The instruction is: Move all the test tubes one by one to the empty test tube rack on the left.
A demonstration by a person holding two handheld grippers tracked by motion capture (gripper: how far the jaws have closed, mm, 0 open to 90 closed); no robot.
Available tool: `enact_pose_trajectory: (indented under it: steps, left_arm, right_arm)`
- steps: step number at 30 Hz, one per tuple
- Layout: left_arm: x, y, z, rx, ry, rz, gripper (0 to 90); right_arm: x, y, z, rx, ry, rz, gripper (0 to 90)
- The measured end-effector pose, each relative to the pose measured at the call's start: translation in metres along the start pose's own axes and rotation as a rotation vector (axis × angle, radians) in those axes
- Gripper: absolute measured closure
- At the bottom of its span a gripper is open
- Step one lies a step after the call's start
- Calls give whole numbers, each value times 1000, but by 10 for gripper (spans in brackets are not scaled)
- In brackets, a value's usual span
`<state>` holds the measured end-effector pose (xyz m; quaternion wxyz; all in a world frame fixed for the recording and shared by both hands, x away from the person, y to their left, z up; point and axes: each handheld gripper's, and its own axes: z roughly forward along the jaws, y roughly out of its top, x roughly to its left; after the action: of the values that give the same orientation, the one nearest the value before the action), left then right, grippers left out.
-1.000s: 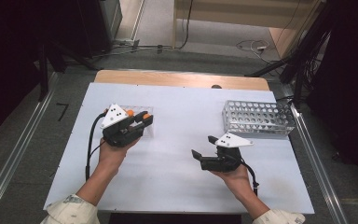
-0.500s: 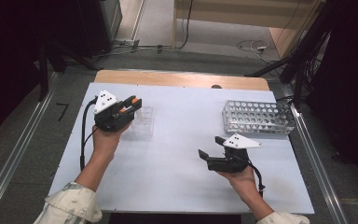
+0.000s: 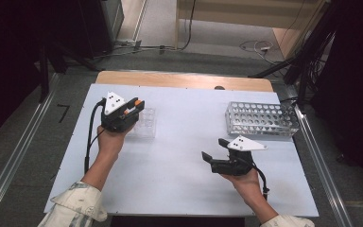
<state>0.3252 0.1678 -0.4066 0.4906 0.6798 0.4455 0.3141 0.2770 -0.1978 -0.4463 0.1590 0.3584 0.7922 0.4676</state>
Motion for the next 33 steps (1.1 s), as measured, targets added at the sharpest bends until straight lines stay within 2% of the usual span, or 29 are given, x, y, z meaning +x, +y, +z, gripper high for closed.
enact_pose_trajectory:
  steps: [9,15,21,24,27,31,33]
  left_arm:
    - [-1,-18,7,47,7,13,711]
    - [-2,-20,7,45,10,14,691]
    - [-2,-19,5,45,3,2,586]
    - [-4,-19,3,41,-3,-9,507]
    - [-7,-19,0,27,8,-19,407]
    - [-10,-21,-6,1,10,-55,265]
    - [-10,-21,-8,1,-13,-76,235]
  right_arm:
    - [2,-1,1,6,7,1,179]
    - [2,-1,1,6,6,2,179]
    - [2,-1,1,6,5,1,178]
    - [1,-2,2,7,4,2,177]
    - [1,-2,2,11,1,3,173]
    - [0,-3,3,11,2,9,158]
    - [-1,-3,3,17,3,22,150]
